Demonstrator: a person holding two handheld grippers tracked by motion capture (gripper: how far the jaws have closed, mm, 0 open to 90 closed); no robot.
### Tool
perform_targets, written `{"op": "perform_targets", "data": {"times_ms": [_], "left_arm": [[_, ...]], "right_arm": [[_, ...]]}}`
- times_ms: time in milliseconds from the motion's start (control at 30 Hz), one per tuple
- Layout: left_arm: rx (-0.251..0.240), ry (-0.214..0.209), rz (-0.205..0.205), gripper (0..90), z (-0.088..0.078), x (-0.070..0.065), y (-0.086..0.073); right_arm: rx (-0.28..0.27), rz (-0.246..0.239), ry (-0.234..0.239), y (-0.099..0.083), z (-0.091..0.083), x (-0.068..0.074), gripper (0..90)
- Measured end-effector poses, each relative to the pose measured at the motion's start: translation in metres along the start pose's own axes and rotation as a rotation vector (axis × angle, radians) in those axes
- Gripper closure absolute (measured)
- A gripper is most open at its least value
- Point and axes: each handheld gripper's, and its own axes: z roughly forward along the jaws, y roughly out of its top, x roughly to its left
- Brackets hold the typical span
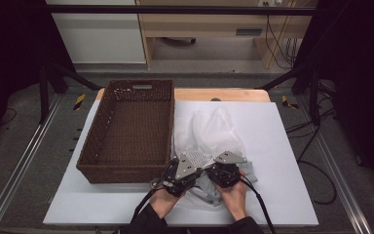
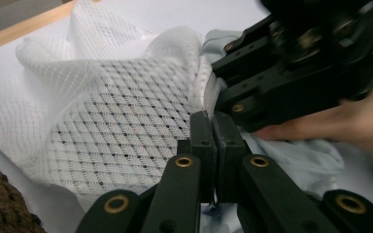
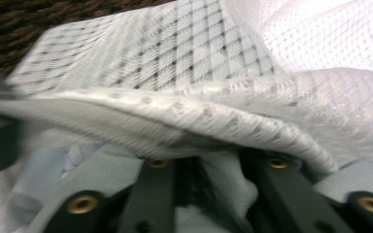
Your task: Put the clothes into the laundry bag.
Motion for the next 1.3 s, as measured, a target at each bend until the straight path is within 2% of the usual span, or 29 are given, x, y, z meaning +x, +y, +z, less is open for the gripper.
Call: {"op": "perform_targets", "data": {"times_ms": [33, 67, 100, 133, 167, 200, 233, 300, 333, 367, 433, 467, 500, 533, 600, 633, 667, 700, 767, 833, 933, 967, 1000, 1100, 1167, 1200, 1233, 1267, 1300], "left_arm": [[0.0, 0.0, 0.0, 87.9, 0.0, 0.0, 0.0], [0.006, 0.003, 0.001, 87.9, 0.002, 0.0, -0.002], [0.008, 0.004, 0.002, 87.9, 0.003, 0.0, -0.002], [0.008, 0.004, 0.002, 87.9, 0.003, 0.0, -0.002], [0.009, 0.005, 0.002, 87.9, 0.004, 0.0, -0.002], [0.01, 0.006, -0.001, 87.9, 0.004, 0.002, -0.003], [0.01, 0.006, -0.001, 87.9, 0.004, 0.002, -0.003], [0.01, 0.01, -0.006, 87.9, 0.005, 0.003, -0.004], [0.011, 0.011, -0.009, 87.9, 0.005, 0.003, -0.004], [0.011, 0.011, -0.009, 87.9, 0.005, 0.003, -0.004], [0.012, 0.012, -0.004, 87.9, 0.005, 0.003, -0.004], [0.011, 0.012, -0.002, 87.9, 0.005, 0.002, -0.004], [0.012, 0.013, 0.0, 87.9, 0.006, 0.002, -0.004], [0.013, 0.011, -0.001, 87.9, 0.006, 0.002, -0.004], [0.018, 0.009, -0.001, 87.9, 0.008, 0.003, -0.005], [0.018, 0.009, -0.001, 87.8, 0.008, 0.003, -0.005], [0.022, 0.009, -0.003, 87.9, 0.009, 0.003, -0.006], [0.022, 0.009, -0.003, 87.8, 0.009, 0.003, -0.006], [0.024, 0.009, -0.001, 87.8, 0.009, 0.002, -0.006], [0.025, 0.01, 0.003, 87.8, 0.009, 0.001, -0.006], [0.026, 0.008, -0.002, 87.8, 0.01, 0.002, -0.006], [0.026, 0.008, -0.002, 87.8, 0.01, 0.002, -0.006], [0.026, 0.007, -0.005, 87.8, 0.01, 0.003, -0.007], [0.028, 0.004, -0.014, 87.7, 0.011, 0.005, -0.008], [0.025, 0.006, -0.016, 87.7, 0.01, 0.005, -0.007], [0.024, 0.008, -0.015, 87.7, 0.01, 0.006, -0.007], [0.022, 0.007, -0.017, 87.7, 0.01, 0.006, -0.007], [0.019, 0.006, -0.019, 87.7, 0.009, 0.006, -0.006], [0.018, 0.003, -0.023, 87.8, 0.009, 0.007, -0.006]], "right_arm": [[0.0, 0.0, 0.0, 0.0, 0.0, 0.0, 69.5], [0.01, 0.0, 0.022, 0.0, -0.01, 0.0, 61.0], [0.011, -0.014, 0.027, 0.0, -0.015, -0.001, 56.7], [0.011, -0.014, 0.027, 0.0, -0.015, -0.001, 56.7], [0.011, -0.024, 0.025, -0.001, -0.021, -0.001, 50.8], [0.007, -0.036, 0.03, -0.002, -0.038, -0.003, 37.3], [0.007, -0.036, 0.03, -0.002, -0.038, -0.003, 37.3], [-0.007, -0.048, 0.023, -0.003, -0.049, -0.007, 33.6], [-0.019, -0.044, -0.002, -0.005, -0.061, -0.015, 28.6], [-0.019, -0.044, -0.002, -0.005, -0.061, -0.015, 28.6], [-0.018, -0.048, -0.073, -0.009, -0.072, -0.031, 25.6], [-0.002, -0.017, -0.149, -0.014, -0.077, -0.046, 22.1], [-0.002, -0.017, -0.149, -0.014, -0.077, -0.046, 22.1], [0.026, 0.051, -0.169, -0.021, -0.077, -0.064, 21.0], [0.029, 0.13, -0.126, -0.029, -0.073, -0.076, 20.6], [0.029, 0.13, -0.126, -0.029, -0.073, -0.076, 20.6], [0.054, 0.175, -0.084, -0.035, -0.065, -0.08, 21.8], [0.054, 0.175, -0.084, -0.035, -0.065, -0.08, 21.8], [0.108, 0.162, -0.072, -0.039, -0.053, -0.076, 26.2], [0.117, 0.164, -0.053, -0.041, -0.049, -0.074, 29.7], [0.094, 0.122, -0.01, -0.04, -0.051, -0.071, 65.6], [0.089, 0.127, 0.017, -0.038, -0.053, -0.07, 72.4], [0.084, 0.116, 0.019, -0.037, -0.055, -0.07, 76.6], [0.06, 0.09, 0.017, -0.034, -0.058, -0.067, 79.8], [0.029, 0.076, 0.034, -0.03, -0.065, -0.063, 81.0], [0.009, 0.068, 0.048, -0.028, -0.068, -0.061, 81.3], [-0.037, 0.062, 0.094, -0.023, -0.073, -0.055, 81.6], [-0.037, 0.062, 0.094, -0.023, -0.073, -0.055, 81.6], [-0.058, 0.053, 0.126, -0.019, -0.075, -0.05, 81.7]]}}
